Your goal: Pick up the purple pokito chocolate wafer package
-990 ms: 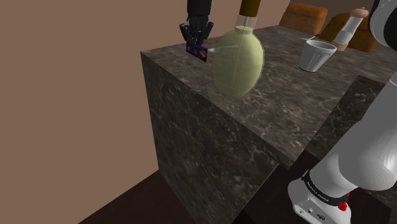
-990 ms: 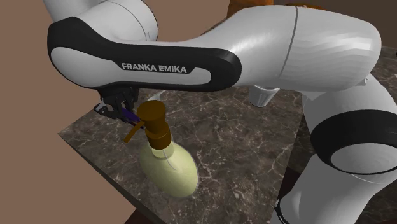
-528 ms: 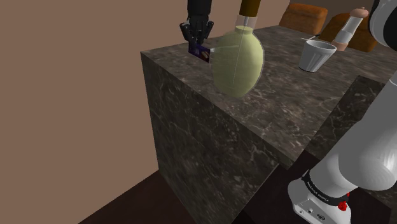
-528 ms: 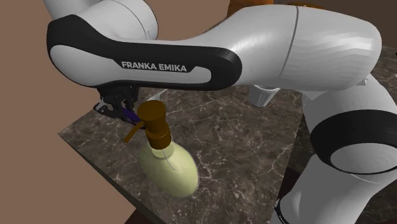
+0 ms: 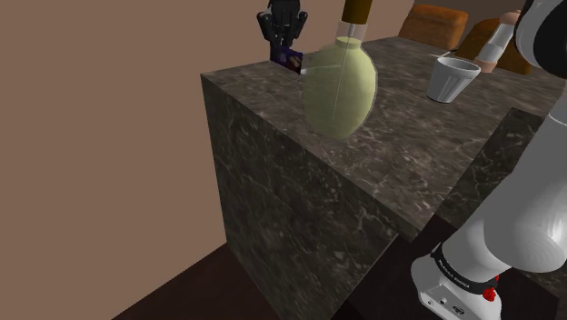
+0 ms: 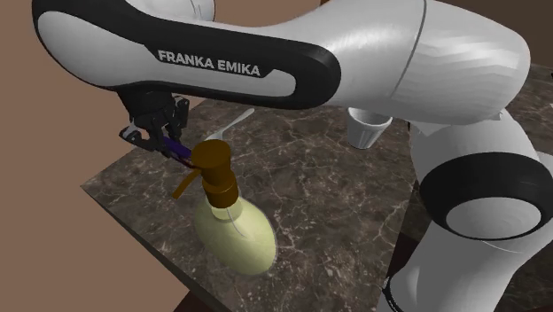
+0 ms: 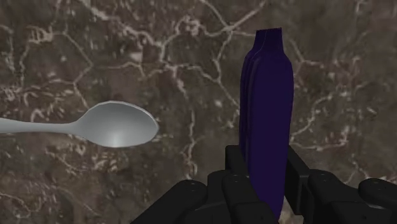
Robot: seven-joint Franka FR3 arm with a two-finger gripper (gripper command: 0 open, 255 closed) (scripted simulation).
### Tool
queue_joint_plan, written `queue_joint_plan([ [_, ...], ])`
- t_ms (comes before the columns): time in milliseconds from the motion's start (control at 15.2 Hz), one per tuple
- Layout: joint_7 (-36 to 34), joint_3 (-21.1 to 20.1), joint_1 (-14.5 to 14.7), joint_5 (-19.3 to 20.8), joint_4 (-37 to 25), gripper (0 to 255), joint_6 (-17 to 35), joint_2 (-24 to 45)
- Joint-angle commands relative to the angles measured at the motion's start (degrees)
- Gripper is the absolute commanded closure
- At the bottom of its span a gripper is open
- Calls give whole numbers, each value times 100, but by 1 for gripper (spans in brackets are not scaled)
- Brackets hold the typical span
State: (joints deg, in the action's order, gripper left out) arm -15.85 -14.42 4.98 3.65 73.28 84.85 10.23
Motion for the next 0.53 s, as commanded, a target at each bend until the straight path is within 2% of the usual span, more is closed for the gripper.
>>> queue_joint_plan([
  [0,-3,-4,21,31,-322,255,-214,113],
  [330,-25,-22,102,120,-1162,255,-761,414],
  [462,-26,-22,105,122,-1189,255,-778,425],
])
